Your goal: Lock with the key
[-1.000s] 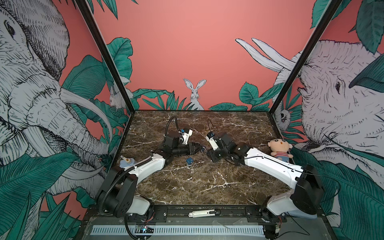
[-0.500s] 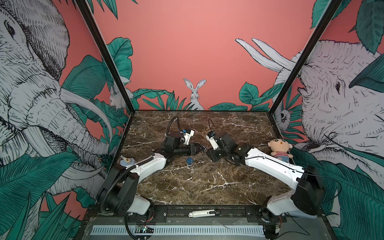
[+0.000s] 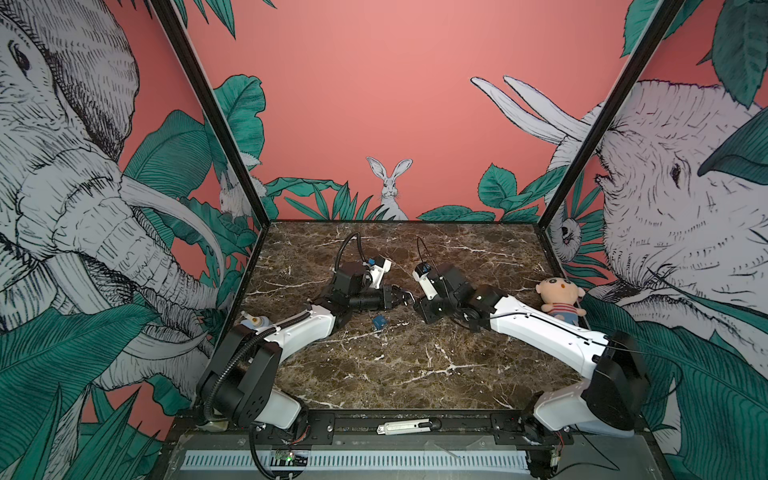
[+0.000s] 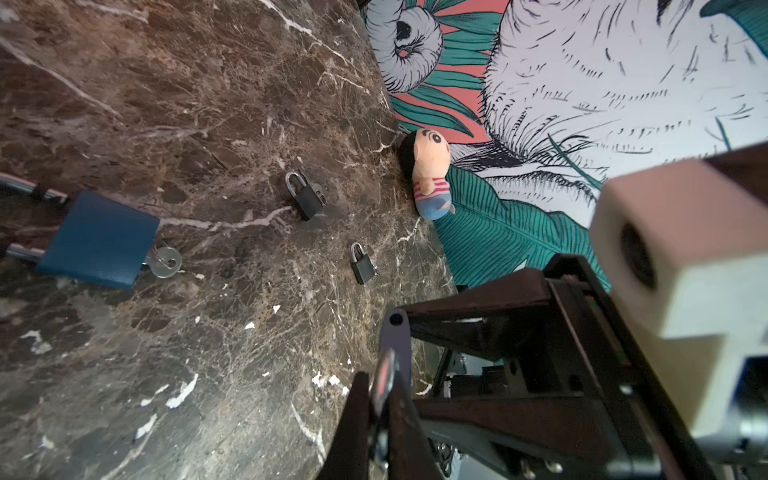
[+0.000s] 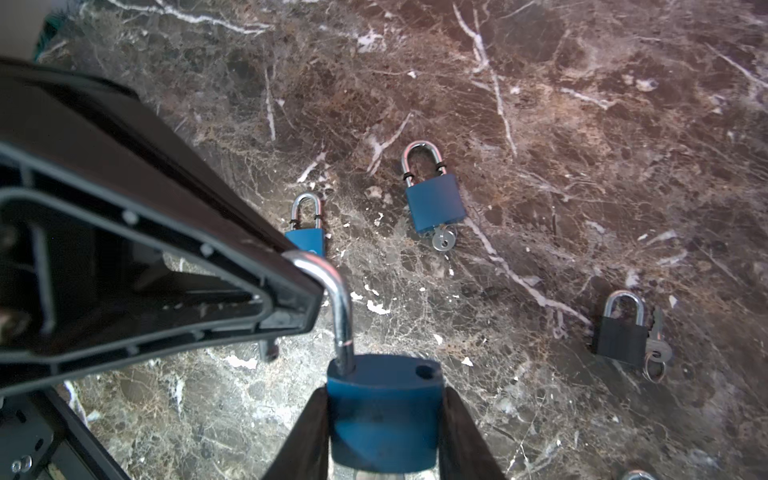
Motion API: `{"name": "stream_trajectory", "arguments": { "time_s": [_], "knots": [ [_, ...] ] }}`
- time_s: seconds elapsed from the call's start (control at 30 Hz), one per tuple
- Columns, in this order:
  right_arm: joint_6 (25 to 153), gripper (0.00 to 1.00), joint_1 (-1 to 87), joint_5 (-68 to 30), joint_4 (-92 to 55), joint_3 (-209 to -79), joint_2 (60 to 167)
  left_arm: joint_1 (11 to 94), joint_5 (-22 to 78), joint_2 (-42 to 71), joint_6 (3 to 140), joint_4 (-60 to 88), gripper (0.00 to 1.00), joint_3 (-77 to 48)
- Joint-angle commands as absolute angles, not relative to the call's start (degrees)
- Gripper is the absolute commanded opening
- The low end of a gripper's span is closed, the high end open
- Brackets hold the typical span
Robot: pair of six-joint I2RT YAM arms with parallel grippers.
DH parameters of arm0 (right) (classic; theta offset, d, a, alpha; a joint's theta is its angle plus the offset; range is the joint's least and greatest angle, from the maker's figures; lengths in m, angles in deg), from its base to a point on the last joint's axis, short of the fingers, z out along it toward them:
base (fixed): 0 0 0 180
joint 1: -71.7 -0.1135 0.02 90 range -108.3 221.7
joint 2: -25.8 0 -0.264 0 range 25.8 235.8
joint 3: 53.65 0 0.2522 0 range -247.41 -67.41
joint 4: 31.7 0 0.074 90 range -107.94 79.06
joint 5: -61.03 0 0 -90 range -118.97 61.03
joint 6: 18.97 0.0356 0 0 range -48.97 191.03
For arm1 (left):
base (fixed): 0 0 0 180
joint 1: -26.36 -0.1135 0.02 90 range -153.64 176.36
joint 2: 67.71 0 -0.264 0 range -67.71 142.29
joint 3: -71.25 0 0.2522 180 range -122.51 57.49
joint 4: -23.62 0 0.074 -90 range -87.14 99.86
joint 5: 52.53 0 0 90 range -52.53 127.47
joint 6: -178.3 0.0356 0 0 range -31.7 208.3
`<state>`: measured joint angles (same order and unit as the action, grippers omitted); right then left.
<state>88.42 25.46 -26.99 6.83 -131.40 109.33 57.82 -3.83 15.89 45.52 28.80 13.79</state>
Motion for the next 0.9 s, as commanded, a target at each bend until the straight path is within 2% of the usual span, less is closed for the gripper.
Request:
{"name": "stream_trajectory", "arguments": {
  "time_s": [0.0,0.03,0.07,0.1,0.13,0.23,0.43,0.7,0.87],
  "knots": [
    [88.43,0.02,25.63,-26.88,4.0,-132.69,107.43,58.0,-3.81,16.32,44.6,31.52,0.0,13.92],
    [88.41,0.07,25.71,-27.02,3.79,-132.48,107.37,57.99,-3.75,16.33,43.94,32.93,0.0,14.43],
    [88.48,0.17,25.79,-27.33,3.64,-132.27,107.2,58.01,-3.57,16.36,43.31,34.09,0.0,14.74],
    [88.76,0.31,26.09,-27.62,3.49,-131.88,106.9,58.04,-3.12,16.3,42.39,35.55,0.0,15.11],
    [89.12,0.39,26.5,-27.27,3.08,-131.4,106.18,58.03,-2.79,16.27,41.09,37.28,0.0,15.42],
    [90.42,0.51,28.19,-25.19,0.02,-127.89,102.76,58.0,-1.03,15.72,36.32,43.17,0.0,16.16],
    [93.22,0.61,33.11,-22.98,-9.08,-117.19,93.07,58.0,5.18,12.94,28.92,47.19,0.0,15.62],
    [95.68,0.62,39.18,-17.99,-15.04,-107.75,82.85,58.0,9.7,6.16,29.71,39.82,0.0,13.17],
    [95.07,0.61,40.13,-11.33,-18.69,-107.1,82.51,58.0,11.23,3.93,28.44,39.15,0.0,12.63]
  ]
}}
